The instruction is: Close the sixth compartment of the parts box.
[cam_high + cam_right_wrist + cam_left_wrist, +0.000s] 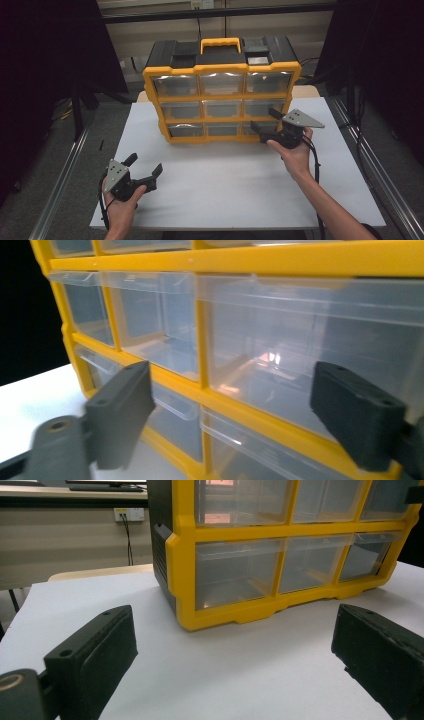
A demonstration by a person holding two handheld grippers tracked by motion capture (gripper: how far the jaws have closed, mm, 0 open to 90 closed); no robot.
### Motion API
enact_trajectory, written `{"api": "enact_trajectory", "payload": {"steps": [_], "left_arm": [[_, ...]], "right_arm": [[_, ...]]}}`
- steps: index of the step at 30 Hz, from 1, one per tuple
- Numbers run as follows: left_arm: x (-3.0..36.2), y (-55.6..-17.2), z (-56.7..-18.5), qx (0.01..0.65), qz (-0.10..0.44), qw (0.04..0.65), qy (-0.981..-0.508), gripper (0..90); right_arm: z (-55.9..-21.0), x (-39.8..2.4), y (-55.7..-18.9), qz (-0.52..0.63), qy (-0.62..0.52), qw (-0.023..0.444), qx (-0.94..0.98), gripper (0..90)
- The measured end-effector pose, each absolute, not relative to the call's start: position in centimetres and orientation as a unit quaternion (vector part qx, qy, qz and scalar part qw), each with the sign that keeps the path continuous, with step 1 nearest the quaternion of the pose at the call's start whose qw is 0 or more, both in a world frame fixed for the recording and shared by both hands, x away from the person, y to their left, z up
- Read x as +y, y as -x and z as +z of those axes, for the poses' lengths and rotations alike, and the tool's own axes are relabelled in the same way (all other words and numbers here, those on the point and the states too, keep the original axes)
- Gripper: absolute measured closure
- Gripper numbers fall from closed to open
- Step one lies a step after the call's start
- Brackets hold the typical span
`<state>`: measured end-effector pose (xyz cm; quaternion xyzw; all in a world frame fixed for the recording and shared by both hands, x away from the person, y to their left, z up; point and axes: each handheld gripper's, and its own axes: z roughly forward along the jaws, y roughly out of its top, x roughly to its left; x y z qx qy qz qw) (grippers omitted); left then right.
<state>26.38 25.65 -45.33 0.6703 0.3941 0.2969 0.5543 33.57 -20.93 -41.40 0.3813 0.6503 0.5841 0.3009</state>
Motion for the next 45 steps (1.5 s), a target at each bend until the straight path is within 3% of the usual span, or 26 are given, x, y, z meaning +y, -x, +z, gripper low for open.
{"api": "enact_trajectory", "payload": {"steps": [3, 5, 9, 45], "left_arm": [[25.6, -26.4, -45.4, 0.393, 0.295, 0.557, -0.669, 4.2], [25.6, -26.4, -45.3, 0.395, 0.295, 0.558, -0.668, 4.1], [25.6, -26.4, -45.4, 0.396, 0.299, 0.559, -0.665, 4.0], [26.0, -26.0, -45.3, 0.393, 0.291, 0.572, -0.659, 2.4]], "right_arm": [[-41.4, -21.3, -33.3, 0.584, -0.389, 0.298, 0.647, 11.4], [-41.6, -21.8, -32.7, 0.581, -0.402, 0.298, 0.642, 3.1], [-41.9, -22.5, -32.1, 0.575, -0.41, 0.294, 0.644, 0.5], [-42.7, -28.3, -26.1, 0.554, -0.443, 0.33, 0.623, 0.0]]}}
